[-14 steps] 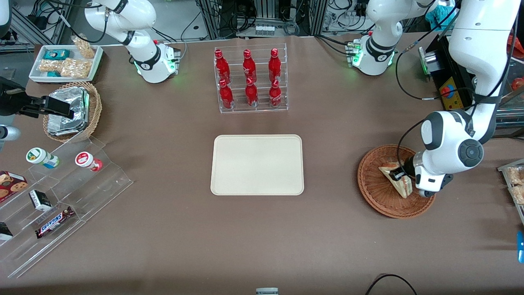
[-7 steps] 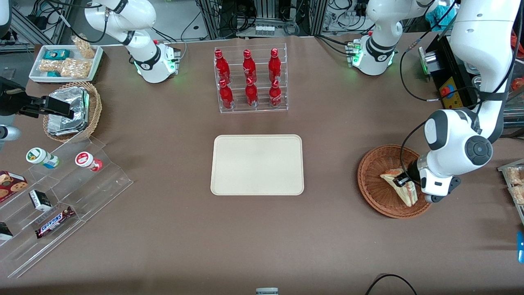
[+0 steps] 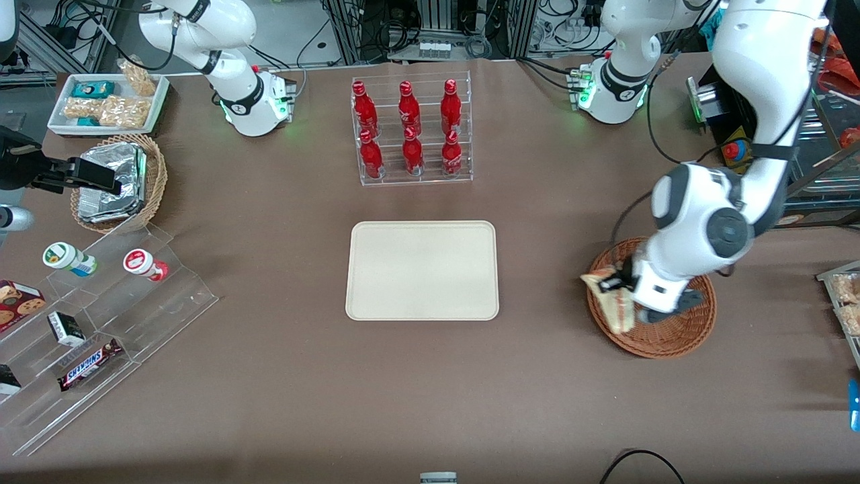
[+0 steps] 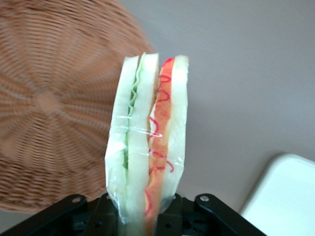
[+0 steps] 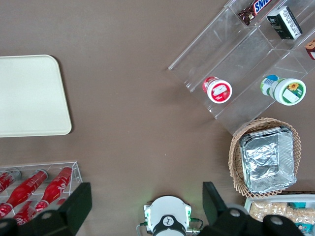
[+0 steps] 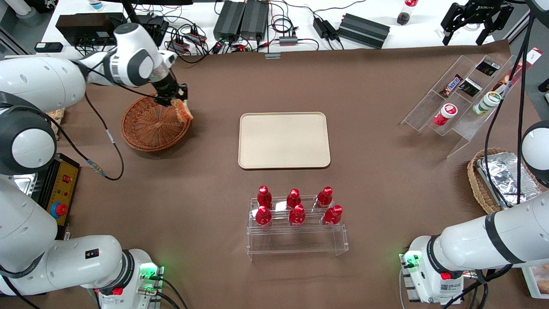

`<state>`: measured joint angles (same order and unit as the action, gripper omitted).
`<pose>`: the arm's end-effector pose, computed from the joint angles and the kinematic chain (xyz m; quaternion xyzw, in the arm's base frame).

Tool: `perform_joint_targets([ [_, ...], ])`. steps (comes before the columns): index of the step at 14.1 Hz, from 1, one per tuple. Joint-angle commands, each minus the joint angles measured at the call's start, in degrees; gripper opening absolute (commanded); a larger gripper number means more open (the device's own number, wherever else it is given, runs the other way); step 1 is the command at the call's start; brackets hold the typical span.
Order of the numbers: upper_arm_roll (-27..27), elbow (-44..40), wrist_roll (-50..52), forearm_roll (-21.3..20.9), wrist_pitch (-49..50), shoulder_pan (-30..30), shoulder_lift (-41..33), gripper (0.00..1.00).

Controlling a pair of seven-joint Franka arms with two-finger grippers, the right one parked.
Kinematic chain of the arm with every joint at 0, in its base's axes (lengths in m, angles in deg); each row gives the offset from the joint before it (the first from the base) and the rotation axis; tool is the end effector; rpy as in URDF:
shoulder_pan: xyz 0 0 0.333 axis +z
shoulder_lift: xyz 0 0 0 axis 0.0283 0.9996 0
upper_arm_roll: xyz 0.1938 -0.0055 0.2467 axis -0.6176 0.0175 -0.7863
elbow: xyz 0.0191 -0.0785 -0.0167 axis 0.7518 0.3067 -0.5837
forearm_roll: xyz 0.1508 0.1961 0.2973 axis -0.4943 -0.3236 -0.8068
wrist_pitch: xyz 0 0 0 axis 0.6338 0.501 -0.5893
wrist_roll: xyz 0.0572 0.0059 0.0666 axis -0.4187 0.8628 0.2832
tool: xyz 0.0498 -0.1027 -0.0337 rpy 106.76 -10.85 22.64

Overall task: Place sandwich from basket to tray
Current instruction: 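Lift the sandwich with the left gripper and carry it over the cream tray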

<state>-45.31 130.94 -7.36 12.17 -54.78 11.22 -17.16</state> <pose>0.5898 -0.1557 0.3066 0.9847 0.1583 -0.0432 0.0590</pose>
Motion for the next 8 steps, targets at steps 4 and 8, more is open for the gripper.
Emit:
perform_joint_targets([
  [4,7.4,-1.0,3.0,-1.7,1.5,-5.0,0.2,0.15],
  [8,7.4,-10.0,19.2,-13.8,4.7,-14.3,8.1,0.15],
])
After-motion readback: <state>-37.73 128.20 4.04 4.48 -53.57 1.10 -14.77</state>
